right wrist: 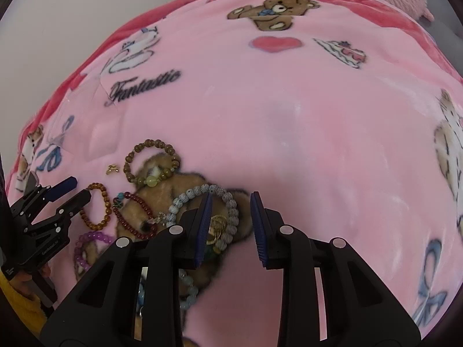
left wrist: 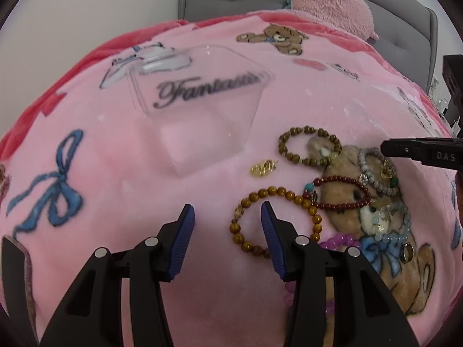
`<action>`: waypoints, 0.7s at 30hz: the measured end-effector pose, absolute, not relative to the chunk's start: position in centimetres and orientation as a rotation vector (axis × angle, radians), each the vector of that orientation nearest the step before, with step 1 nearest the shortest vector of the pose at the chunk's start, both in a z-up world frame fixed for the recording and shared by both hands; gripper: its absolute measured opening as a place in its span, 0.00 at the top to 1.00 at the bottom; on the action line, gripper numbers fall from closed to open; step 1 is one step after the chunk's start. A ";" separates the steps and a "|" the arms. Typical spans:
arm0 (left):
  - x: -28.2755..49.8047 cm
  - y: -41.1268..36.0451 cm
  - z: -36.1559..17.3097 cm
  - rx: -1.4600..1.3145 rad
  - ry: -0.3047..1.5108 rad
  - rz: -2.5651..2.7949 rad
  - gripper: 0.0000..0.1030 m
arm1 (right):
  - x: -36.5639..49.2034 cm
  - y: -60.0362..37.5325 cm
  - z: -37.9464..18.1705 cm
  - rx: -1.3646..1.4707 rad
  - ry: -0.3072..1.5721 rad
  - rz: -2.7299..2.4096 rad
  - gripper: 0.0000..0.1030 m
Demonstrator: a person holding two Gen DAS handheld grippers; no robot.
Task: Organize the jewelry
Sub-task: 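Grasp the brown bead bracelet with the left tool while the right tool grasps the grey bead bracelet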
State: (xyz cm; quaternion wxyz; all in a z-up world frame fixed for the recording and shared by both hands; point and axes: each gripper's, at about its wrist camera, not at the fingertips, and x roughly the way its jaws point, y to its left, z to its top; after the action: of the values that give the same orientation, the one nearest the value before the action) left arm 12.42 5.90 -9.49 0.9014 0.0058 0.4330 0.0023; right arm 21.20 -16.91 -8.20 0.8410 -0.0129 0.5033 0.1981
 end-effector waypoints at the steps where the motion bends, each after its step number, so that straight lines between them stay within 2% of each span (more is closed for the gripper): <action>1: 12.4 5.9 -9.6 0.011 0.897 0.006 0.54 | 21.3 -16.7 -8.4 -0.032 1.072 0.422 0.75; 6: 12.8 6.1 -10.2 0.011 0.920 0.004 0.54 | 21.5 -15.7 -9.1 -0.097 1.090 0.407 0.75; 8: 13.0 6.2 -10.3 0.004 0.929 0.005 0.55 | 21.7 -15.6 -9.4 -0.094 1.115 0.400 0.85; 11: 13.2 6.3 -10.5 0.004 0.941 0.011 0.59 | 21.8 -15.3 -9.5 -0.097 1.126 0.390 0.89; 14: 13.1 6.1 -10.5 0.015 0.936 0.019 0.68 | 21.9 -15.2 -9.5 -0.091 1.127 0.387 0.91; 17: 13.0 5.7 -10.4 0.036 0.926 0.023 0.88 | 21.9 -14.9 -9.5 -0.108 1.118 0.377 0.92; 21: 12.9 5.6 -10.3 0.040 0.920 0.027 0.93 | 21.6 -14.9 -9.2 -0.096 1.098 0.385 0.92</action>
State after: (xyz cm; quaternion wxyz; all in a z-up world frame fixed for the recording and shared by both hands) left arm 12.91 5.61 -10.27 0.8958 0.0194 0.4438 0.0130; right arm 21.61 -14.87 -9.18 0.8344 -0.0452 0.5183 0.1817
